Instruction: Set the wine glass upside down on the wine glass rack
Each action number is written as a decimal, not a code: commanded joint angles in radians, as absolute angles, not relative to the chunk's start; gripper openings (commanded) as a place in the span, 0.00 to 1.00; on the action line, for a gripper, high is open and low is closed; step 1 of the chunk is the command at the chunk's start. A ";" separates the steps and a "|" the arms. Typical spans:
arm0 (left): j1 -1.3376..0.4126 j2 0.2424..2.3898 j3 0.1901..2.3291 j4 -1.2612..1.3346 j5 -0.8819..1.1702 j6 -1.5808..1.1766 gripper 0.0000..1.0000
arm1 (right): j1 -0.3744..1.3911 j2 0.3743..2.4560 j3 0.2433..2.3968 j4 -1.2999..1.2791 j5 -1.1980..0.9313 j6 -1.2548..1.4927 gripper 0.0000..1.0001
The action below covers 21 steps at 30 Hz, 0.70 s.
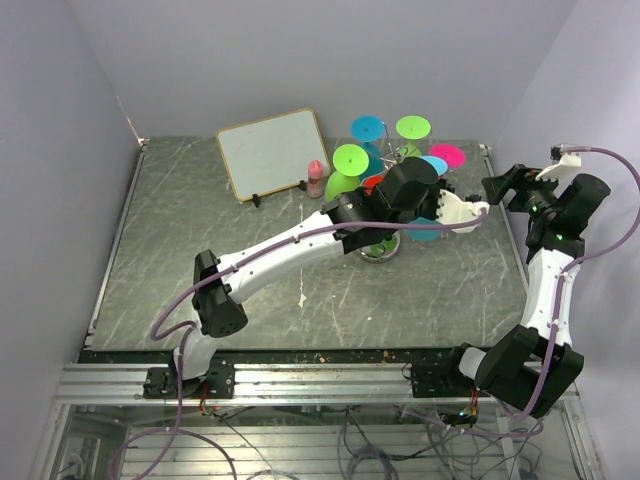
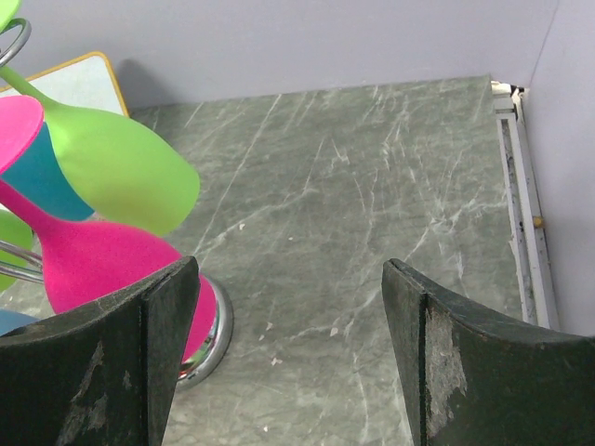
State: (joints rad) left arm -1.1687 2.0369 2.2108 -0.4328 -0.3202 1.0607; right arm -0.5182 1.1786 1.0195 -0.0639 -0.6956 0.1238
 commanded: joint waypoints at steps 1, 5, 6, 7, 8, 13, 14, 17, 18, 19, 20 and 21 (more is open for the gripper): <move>-1.166 1.967 2.207 -0.448 -0.296 1.042 0.07 | -0.528 1.157 1.007 -0.030 -0.713 0.132 0.79; -1.166 1.955 2.199 -0.462 -0.298 1.047 0.07 | -0.528 1.156 1.008 -0.028 -0.714 0.132 0.79; -1.166 1.953 2.196 -0.465 -0.299 1.049 0.07 | -0.528 1.156 1.007 -0.028 -0.713 0.132 0.79; -1.166 1.948 2.193 -0.468 -0.300 1.050 0.07 | -0.529 1.157 1.007 -0.026 -0.713 0.132 0.79; -1.165 1.947 2.191 -0.471 -0.302 1.051 0.07 | -0.529 1.155 1.008 -0.026 -0.714 0.132 0.79; -1.167 1.929 2.179 -0.492 -0.298 1.049 0.07 | -0.529 1.157 1.007 -0.025 -0.716 0.132 0.79; -1.167 1.926 2.176 -0.495 -0.296 1.049 0.07 | -0.529 1.157 1.006 -0.025 -0.717 0.133 0.79; -1.169 1.916 2.171 -0.509 -0.291 1.049 0.07 | -0.529 1.159 1.007 -0.023 -0.718 0.133 0.79; -1.171 1.911 2.169 -0.514 -0.288 1.047 0.07 | -0.529 1.160 1.007 -0.023 -0.719 0.133 0.79; -1.173 1.907 2.167 -0.520 -0.286 1.046 0.07 | -0.529 1.160 1.007 -0.024 -0.719 0.133 0.79; -1.175 1.902 2.160 -0.523 -0.284 1.046 0.07 | -0.529 1.160 1.007 -0.024 -0.719 0.132 0.79; -1.177 1.896 2.155 -0.527 -0.285 1.046 0.07 | -0.529 1.160 1.007 -0.023 -0.718 0.132 0.79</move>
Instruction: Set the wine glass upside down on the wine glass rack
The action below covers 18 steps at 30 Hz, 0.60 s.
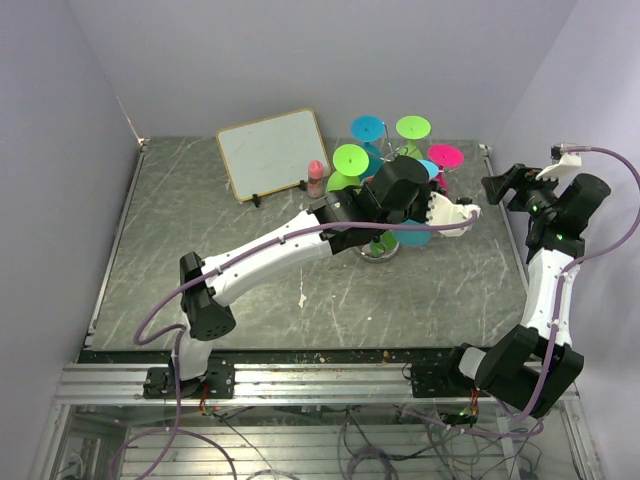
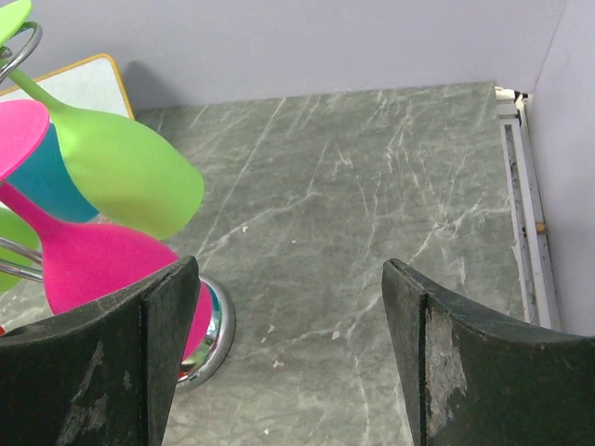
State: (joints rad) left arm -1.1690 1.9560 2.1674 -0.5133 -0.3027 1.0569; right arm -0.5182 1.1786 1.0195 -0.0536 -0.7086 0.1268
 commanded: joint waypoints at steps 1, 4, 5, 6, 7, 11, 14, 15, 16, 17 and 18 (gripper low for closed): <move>-1.181 1.893 2.151 -0.531 -0.286 1.044 0.07 | -0.529 1.161 1.007 -0.022 -0.719 0.133 0.79; -1.192 1.883 2.144 -0.539 -0.291 1.045 0.07 | -0.529 1.164 0.981 -0.018 -0.724 0.135 0.79; -1.194 1.881 2.143 -0.542 -0.292 1.046 0.07 | -0.529 1.166 0.980 -0.017 -0.725 0.135 0.79; -1.196 1.880 2.143 -0.545 -0.290 1.046 0.07 | -0.529 1.168 0.979 -0.017 -0.727 0.135 0.79; -1.199 1.878 2.143 -0.549 -0.289 1.047 0.07 | -0.529 1.169 0.980 -0.017 -0.728 0.135 0.79; -1.214 1.879 2.148 -0.566 -0.285 1.048 0.07 | -0.529 1.167 0.979 -0.017 -0.729 0.133 0.79; -1.231 1.887 2.161 -0.576 -0.293 1.054 0.07 | -0.529 1.166 0.979 -0.017 -0.731 0.133 0.79; -1.238 1.889 2.165 -0.579 -0.296 1.056 0.07 | -0.529 1.164 0.980 -0.017 -0.732 0.133 0.79; -1.245 1.892 2.168 -0.582 -0.300 1.057 0.07 | -0.529 1.163 0.978 -0.017 -0.732 0.133 0.79; -1.250 1.895 2.171 -0.584 -0.301 1.058 0.07 | -0.529 1.162 0.978 -0.017 -0.732 0.133 0.79; -1.255 1.898 2.174 -0.584 -0.299 1.057 0.07 | -0.529 1.160 0.978 -0.017 -0.733 0.133 0.79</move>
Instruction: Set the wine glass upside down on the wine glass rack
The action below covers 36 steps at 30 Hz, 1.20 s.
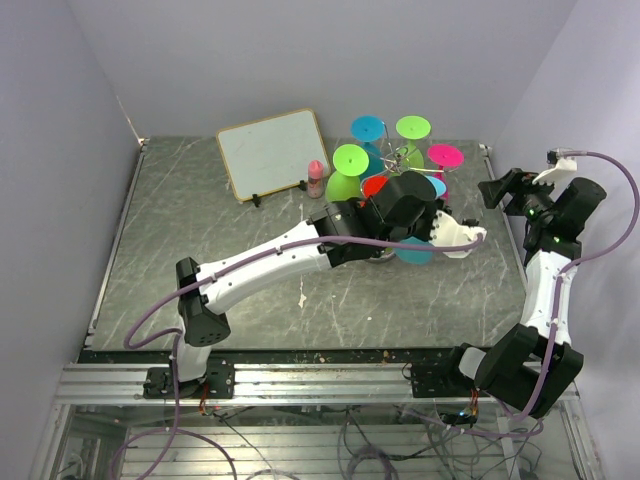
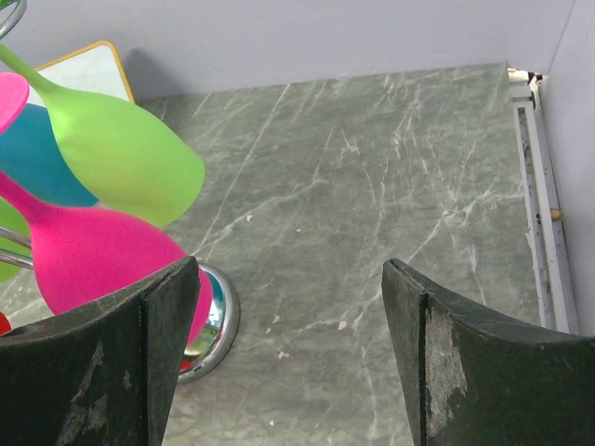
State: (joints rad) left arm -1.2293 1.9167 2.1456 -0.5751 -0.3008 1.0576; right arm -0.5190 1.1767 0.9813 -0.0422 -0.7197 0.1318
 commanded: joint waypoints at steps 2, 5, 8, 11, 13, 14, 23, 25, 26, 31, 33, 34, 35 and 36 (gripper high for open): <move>-1.261 1.907 2.179 -0.582 -0.299 1.055 0.07 | -0.529 1.160 0.978 -0.017 -0.733 0.133 0.79; -1.268 1.921 2.180 -0.573 -0.302 1.060 0.07 | -0.529 1.160 0.978 -0.016 -0.733 0.133 0.79; -1.269 1.935 2.181 -0.563 -0.299 1.061 0.07 | -0.529 1.156 0.976 -0.015 -0.734 0.135 0.79; -1.269 1.950 2.180 -0.552 -0.303 1.062 0.07 | -0.529 1.154 0.975 -0.014 -0.735 0.135 0.79; -1.269 1.957 2.182 -0.544 -0.310 1.065 0.07 | -0.529 1.156 0.976 -0.014 -0.735 0.135 0.79; -1.269 1.959 2.181 -0.539 -0.314 1.066 0.08 | -0.529 1.156 0.977 -0.014 -0.736 0.134 0.79; -1.269 1.962 2.169 -0.536 -0.331 1.078 0.15 | -0.529 1.157 0.975 -0.013 -0.738 0.134 0.79; -1.269 1.963 2.168 -0.537 -0.332 1.078 0.20 | -0.529 1.158 0.976 -0.012 -0.736 0.133 0.79; -1.269 1.963 2.167 -0.537 -0.334 1.078 0.22 | -0.530 1.158 0.975 -0.013 -0.736 0.133 0.79; -1.270 1.959 2.167 -0.535 -0.334 1.060 0.32 | -0.529 1.158 0.975 -0.013 -0.735 0.133 0.79; -1.271 1.959 2.171 -0.543 -0.326 1.049 0.34 | -0.529 1.159 0.976 -0.012 -0.735 0.132 0.79; -1.272 1.958 2.174 -0.553 -0.320 1.045 0.36 | -0.529 1.158 0.976 -0.012 -0.735 0.132 0.79; -1.272 1.957 2.175 -0.561 -0.315 1.042 0.37 | -0.529 1.159 0.975 -0.012 -0.735 0.132 0.79; -1.272 1.956 2.177 -0.566 -0.311 1.038 0.38 | -0.529 1.159 0.974 -0.012 -0.735 0.132 0.79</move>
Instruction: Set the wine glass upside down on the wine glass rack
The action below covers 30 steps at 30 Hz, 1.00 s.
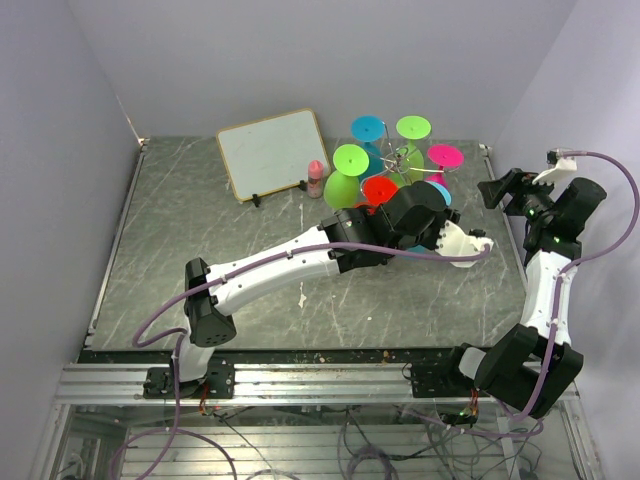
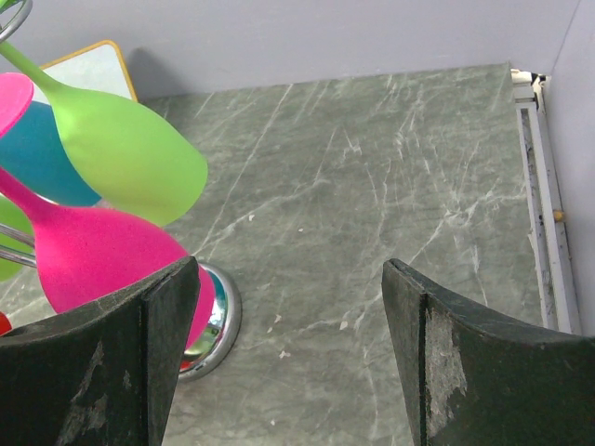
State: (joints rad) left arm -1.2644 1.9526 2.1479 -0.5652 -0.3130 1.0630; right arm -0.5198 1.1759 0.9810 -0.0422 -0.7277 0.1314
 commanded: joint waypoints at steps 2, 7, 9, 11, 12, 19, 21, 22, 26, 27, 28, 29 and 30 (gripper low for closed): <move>-1.273 1.955 2.177 -0.573 -0.306 1.033 0.39 | -0.529 1.159 0.974 -0.012 -0.736 0.132 0.79; -1.275 1.954 2.179 -0.584 -0.304 1.034 0.41 | -0.528 1.160 0.973 -0.011 -0.735 0.132 0.79; -1.275 1.954 2.181 -0.585 -0.302 1.031 0.42 | -0.529 1.161 0.972 -0.011 -0.735 0.130 0.79; -1.275 1.954 2.181 -0.587 -0.299 1.027 0.42 | -0.529 1.163 0.971 -0.011 -0.736 0.130 0.79; -1.274 1.953 2.181 -0.588 -0.298 1.025 0.42 | -0.529 1.164 0.972 -0.011 -0.735 0.130 0.79; -1.275 1.947 2.186 -0.593 -0.285 1.001 0.44 | -0.529 1.165 0.972 -0.010 -0.735 0.129 0.79; -1.275 1.944 2.192 -0.605 -0.276 0.990 0.45 | -0.529 1.165 0.972 -0.011 -0.737 0.129 0.79; -1.275 1.942 2.196 -0.616 -0.268 0.987 0.45 | -0.529 1.165 0.973 -0.011 -0.737 0.128 0.79; -1.275 1.926 2.219 -0.676 -0.215 0.953 0.49 | -0.528 1.169 0.975 -0.015 -0.739 0.123 0.79; -1.275 1.920 2.227 -0.692 -0.198 0.943 0.53 | -0.529 1.169 0.976 -0.015 -0.738 0.123 0.79; -1.275 1.912 2.232 -0.707 -0.182 0.931 0.55 | -0.529 1.168 0.975 -0.015 -0.738 0.123 0.79; -1.274 1.905 2.237 -0.724 -0.159 0.920 0.57 | -0.529 1.167 0.975 -0.015 -0.739 0.123 0.79; -1.274 1.897 2.242 -0.742 -0.135 0.911 0.58 | -0.529 1.168 0.976 -0.015 -0.740 0.121 0.79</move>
State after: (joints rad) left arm -1.2671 1.9507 2.1891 -0.6601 -0.2375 0.9699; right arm -0.5201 1.1759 0.9794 -0.0418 -0.7300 0.1310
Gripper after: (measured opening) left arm 0.556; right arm 0.788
